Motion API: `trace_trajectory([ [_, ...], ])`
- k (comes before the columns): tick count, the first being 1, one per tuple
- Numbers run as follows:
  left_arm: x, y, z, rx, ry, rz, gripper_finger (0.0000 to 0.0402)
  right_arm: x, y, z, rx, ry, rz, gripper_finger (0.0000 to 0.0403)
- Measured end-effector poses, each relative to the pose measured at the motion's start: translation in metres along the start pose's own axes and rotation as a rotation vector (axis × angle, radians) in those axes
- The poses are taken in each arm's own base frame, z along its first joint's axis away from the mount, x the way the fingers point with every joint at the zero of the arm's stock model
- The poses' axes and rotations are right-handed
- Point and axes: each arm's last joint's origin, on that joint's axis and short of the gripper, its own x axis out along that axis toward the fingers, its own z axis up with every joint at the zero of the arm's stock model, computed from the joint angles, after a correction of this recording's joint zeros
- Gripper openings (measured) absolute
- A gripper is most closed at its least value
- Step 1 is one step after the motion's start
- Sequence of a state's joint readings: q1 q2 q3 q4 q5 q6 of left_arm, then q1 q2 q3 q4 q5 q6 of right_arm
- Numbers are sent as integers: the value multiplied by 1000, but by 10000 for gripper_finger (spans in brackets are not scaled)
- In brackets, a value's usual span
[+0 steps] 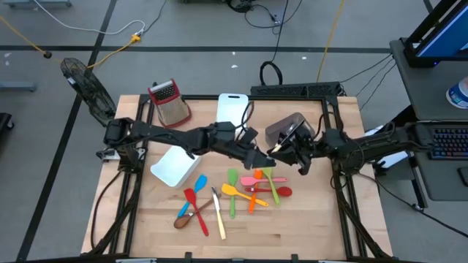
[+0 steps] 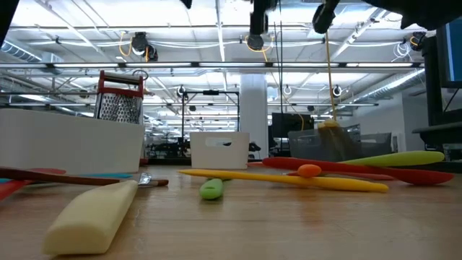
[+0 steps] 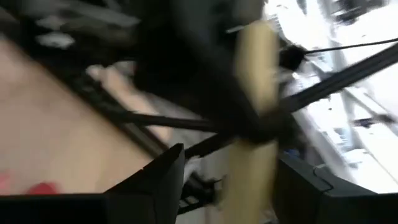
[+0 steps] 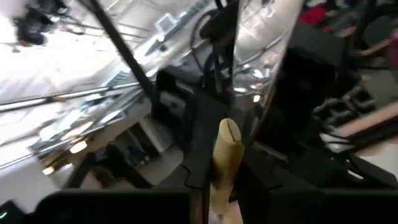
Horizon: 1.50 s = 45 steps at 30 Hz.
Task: Pick & Place Kitchen Items
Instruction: Put the yellow table knife into the black bin
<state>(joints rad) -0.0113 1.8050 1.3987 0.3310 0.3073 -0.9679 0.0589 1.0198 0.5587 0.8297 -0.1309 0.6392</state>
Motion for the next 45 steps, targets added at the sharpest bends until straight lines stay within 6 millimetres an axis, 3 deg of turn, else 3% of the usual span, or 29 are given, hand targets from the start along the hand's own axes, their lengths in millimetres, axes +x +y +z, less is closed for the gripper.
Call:
trace_trajectory([
  [12, -11, 21, 23, 144, -33, 76, 208, -34, -11, 17, 191, 58, -256, 37],
  [25, -17, 30, 36, 335, -47, 112, 209, -65, -42, 22, 542, 100, -508, 37],
  [31, -20, 36, 38, 389, -25, 148, 209, -82, -65, 4, 783, 75, -534, 37],
  [41, -24, 46, 37, 467, 41, 215, 209, -125, -94, -43, 1173, -222, -407, 37],
  [45, -26, 49, 40, 463, 35, 225, 209, -125, -93, -40, 1243, -256, -364, 37],
])
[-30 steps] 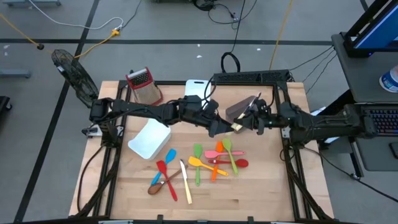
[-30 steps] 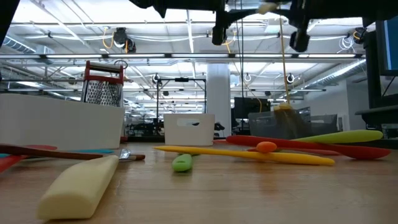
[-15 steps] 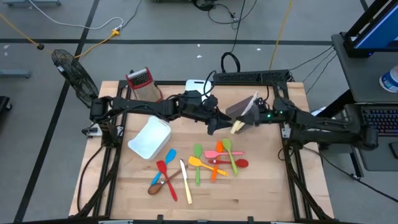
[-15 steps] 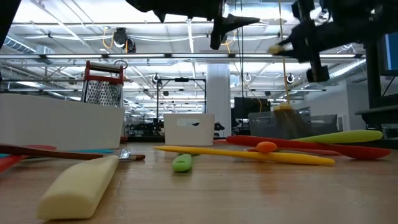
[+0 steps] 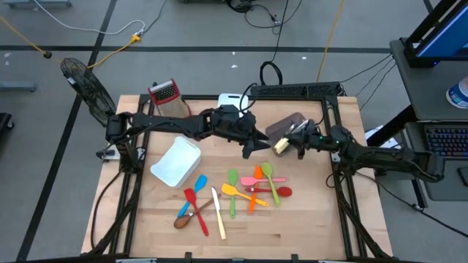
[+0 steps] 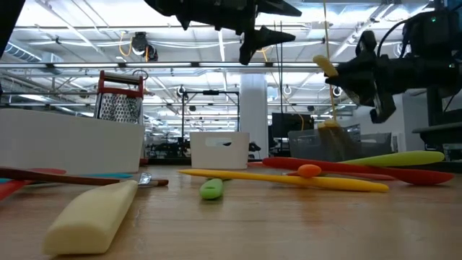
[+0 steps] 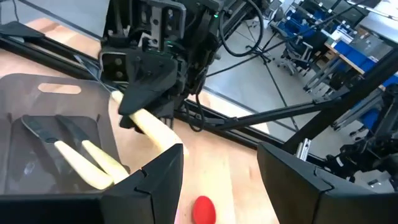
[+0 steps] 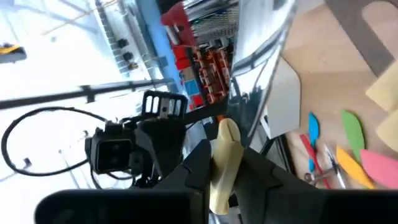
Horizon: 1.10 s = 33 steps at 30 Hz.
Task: Pick & Place Kitchen Items
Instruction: Put the yellow table knife into the black bin
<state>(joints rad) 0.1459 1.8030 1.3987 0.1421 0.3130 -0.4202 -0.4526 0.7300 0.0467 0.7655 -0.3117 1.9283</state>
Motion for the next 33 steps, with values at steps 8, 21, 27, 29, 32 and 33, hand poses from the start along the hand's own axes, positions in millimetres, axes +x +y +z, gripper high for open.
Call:
trace_trajectory([
  [8, -1, 4, 1, -5, 0, 11, 209, 2, 0, -1, 121, 39, -54, 37],
  [21, -2, 5, 2, 0, -1, 10, 209, 11, 8, -2, 244, 35, -69, 37],
  [27, -2, 5, 2, 3, -3, 11, 209, 15, 1, 2, 287, 10, -116, 38],
  [29, -2, 6, 2, 2, -4, 13, 209, 17, -1, 4, 299, 7, -125, 39],
  [32, -2, 7, 3, 4, -6, 16, 209, 19, -4, 5, 307, 19, -147, 38],
  [33, -2, 7, 3, 6, -6, 17, 209, 20, -5, 6, 311, 14, -155, 38],
])
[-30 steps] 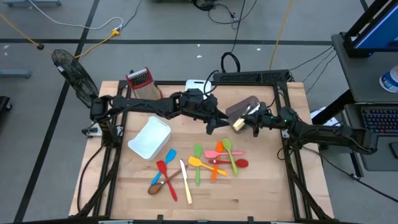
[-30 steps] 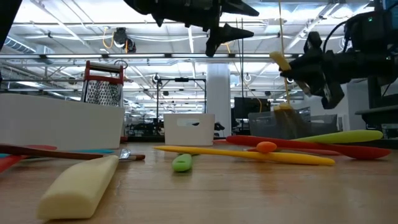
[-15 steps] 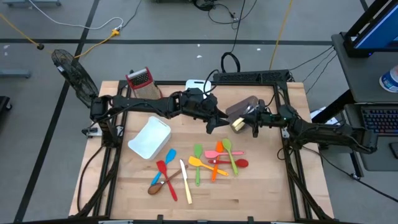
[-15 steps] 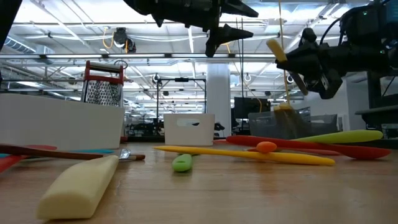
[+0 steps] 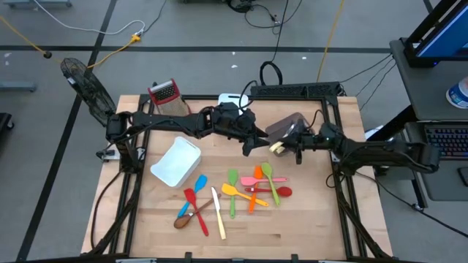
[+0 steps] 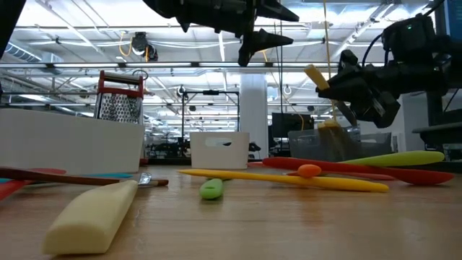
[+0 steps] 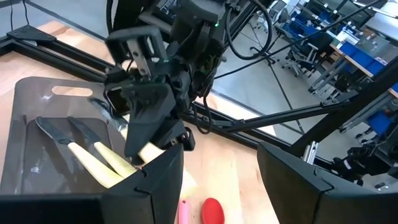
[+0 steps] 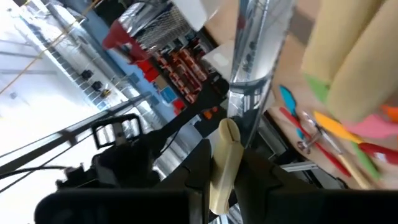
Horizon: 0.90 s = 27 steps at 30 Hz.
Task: Pick & Place Kitchen Items
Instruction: Put the yellow table knife into the black bin
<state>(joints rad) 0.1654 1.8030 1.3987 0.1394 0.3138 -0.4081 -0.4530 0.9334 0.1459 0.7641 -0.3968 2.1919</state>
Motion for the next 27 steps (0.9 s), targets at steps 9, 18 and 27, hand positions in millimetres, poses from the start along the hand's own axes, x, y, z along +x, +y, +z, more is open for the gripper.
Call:
trace_trajectory([
  [9, 0, 0, 0, 4, 1, -1, 209, 3, 4, 12, 32, -40, 43, 48],
  [18, 0, 0, 0, 4, 9, -18, 209, 1, 6, 18, 26, -77, 55, 65],
  [27, 0, 0, 0, 6, 21, -45, 209, 0, 7, 19, -3, -64, 52, 105],
])
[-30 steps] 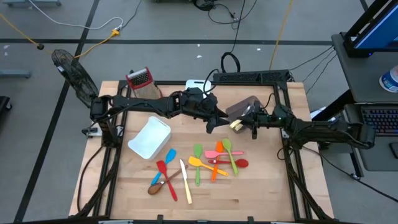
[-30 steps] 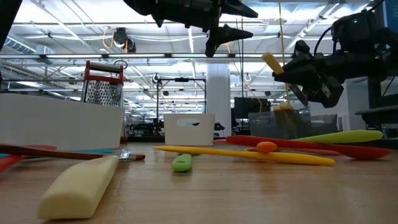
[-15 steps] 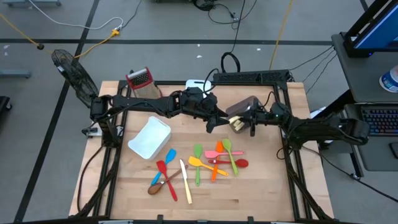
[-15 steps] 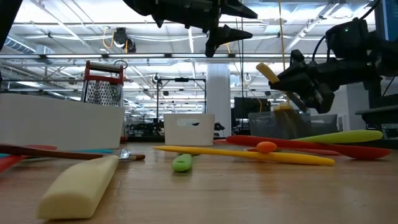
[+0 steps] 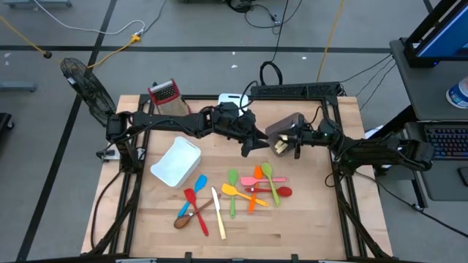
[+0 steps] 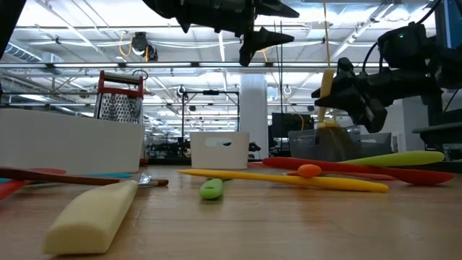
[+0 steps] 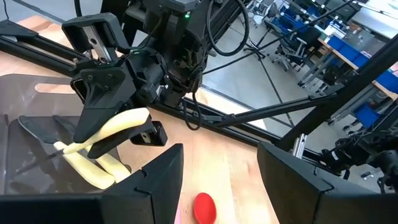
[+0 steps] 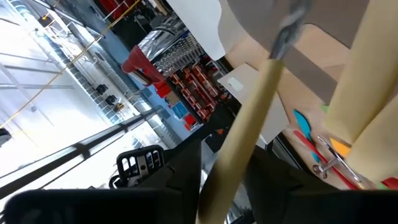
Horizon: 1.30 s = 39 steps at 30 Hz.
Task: Pick & Place Kitchen Items
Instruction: Put the yellow table knife into the black bin
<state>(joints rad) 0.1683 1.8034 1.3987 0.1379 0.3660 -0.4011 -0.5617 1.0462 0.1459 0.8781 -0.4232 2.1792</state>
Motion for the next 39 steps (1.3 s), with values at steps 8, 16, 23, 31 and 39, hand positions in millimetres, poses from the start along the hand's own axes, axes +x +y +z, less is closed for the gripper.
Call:
trace_trajectory([
  [8, 0, 0, 0, -5, 1, 1, 209, 0, 2, -1, -55, 7, 25, 129],
  [16, 0, 0, 0, -27, 0, 1, 209, 0, -1, 2, -170, -49, 7, 117],
  [23, 0, 0, 0, -27, 1, 1, 209, 1, -3, 1, -227, -96, 16, 81],
  [31, 0, 0, 0, -24, 0, 1, 209, 3, -4, -2, -232, -109, 26, 97],
  [39, 0, 0, 0, -23, 0, 1, 209, 3, -4, -2, -227, -109, 26, 169],
])
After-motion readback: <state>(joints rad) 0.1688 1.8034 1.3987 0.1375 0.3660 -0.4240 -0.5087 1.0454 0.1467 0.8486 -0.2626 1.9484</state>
